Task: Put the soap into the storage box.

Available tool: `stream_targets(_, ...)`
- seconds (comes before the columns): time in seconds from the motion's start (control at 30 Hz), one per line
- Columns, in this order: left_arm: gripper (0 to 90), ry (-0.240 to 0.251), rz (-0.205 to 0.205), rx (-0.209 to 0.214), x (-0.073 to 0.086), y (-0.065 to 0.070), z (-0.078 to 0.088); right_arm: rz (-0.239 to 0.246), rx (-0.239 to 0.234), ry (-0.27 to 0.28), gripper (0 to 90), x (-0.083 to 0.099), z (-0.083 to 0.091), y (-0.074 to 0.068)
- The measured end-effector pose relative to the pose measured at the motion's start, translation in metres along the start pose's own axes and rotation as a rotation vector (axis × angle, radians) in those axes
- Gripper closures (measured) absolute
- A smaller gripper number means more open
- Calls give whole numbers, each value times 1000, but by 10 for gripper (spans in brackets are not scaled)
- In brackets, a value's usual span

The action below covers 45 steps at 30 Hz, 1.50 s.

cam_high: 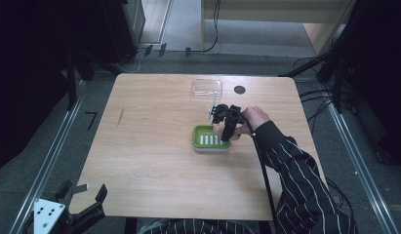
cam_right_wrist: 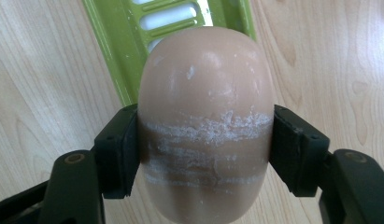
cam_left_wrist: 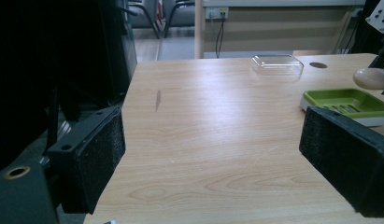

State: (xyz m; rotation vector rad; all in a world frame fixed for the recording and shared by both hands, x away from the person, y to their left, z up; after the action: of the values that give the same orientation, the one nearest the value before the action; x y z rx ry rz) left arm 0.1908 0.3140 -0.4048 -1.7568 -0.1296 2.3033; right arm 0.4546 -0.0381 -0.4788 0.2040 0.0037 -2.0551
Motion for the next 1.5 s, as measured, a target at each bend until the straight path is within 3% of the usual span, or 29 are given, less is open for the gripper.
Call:
stream_targets(0.57, 72, -4, 11, -24, 3, -3, 7, 65, -4, 1, 337, -23, -11, -9)
stream_targets(1.5, 72, -9, 23, -64, 7, -7, 20, 98, -21, -10, 337, -40, -34, -16)
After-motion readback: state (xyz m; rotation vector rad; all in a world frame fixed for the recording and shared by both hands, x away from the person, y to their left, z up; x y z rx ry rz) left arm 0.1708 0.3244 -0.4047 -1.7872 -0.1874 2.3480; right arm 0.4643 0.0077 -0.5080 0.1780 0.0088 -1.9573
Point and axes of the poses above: each handheld gripper's, and its own axes: z roughly backward along the jaws, x roughly out of its underside, y roughly to its right, the point moved 8 cm from there along -z, roughly forward along the jaws, and after that the axes turned 11 degrees about -z, right-handed, at the moved point
